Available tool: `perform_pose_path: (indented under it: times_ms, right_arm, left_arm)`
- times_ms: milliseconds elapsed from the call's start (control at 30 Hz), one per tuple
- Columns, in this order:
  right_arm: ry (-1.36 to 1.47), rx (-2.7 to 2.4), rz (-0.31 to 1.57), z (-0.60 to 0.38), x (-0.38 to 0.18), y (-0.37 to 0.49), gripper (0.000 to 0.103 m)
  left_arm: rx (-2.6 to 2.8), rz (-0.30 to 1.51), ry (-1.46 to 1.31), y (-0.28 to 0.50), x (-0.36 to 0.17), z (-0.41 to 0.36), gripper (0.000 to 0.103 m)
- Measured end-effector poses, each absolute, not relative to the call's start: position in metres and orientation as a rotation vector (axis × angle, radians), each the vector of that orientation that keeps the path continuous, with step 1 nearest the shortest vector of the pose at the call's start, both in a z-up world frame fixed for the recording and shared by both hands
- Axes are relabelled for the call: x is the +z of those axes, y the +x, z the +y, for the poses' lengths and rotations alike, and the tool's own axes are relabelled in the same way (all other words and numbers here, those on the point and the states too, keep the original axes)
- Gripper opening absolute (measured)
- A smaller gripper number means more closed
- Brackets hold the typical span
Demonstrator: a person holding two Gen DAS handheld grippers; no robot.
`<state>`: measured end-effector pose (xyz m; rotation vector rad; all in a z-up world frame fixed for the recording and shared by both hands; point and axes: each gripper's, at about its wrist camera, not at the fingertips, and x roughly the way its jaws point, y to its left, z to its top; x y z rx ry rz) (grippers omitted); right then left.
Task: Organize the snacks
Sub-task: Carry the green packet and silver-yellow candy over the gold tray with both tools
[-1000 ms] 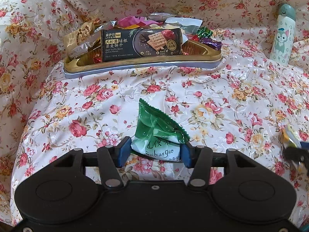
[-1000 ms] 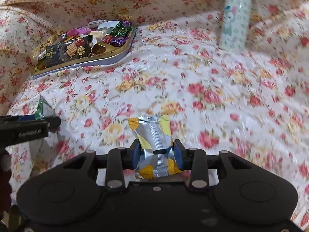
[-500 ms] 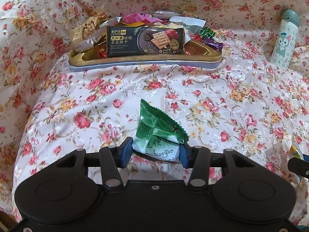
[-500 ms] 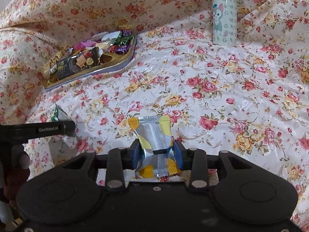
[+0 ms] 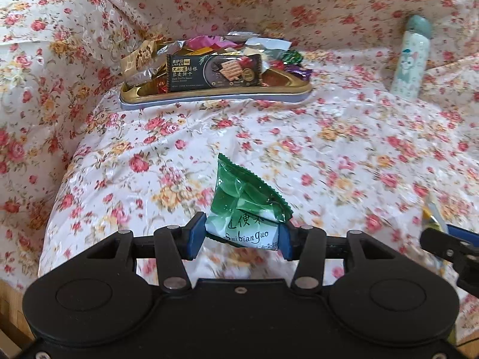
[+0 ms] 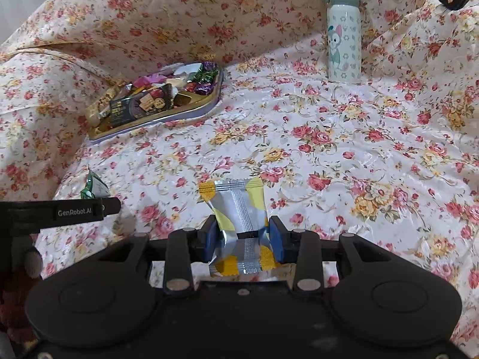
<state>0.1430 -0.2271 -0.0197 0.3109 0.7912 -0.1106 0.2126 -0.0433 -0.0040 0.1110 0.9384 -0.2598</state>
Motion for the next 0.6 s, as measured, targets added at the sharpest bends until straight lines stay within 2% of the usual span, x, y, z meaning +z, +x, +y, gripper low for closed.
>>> perform_pose_path:
  times_ms: [300, 600]
  right_arm:
    - [0.319, -0.083, 0.741, -0.216, -0.004, 0.100, 0.039]
    - [0.328, -0.047, 0.724, -0.204, -0.001, 0.060, 0.039]
  left_arm:
    - [-0.296, 0.946, 0.086, 0.160, 0.014, -0.037, 0.055]
    - [-0.325, 0.974, 0.082, 0.108, 0.011, -0.028, 0.055]
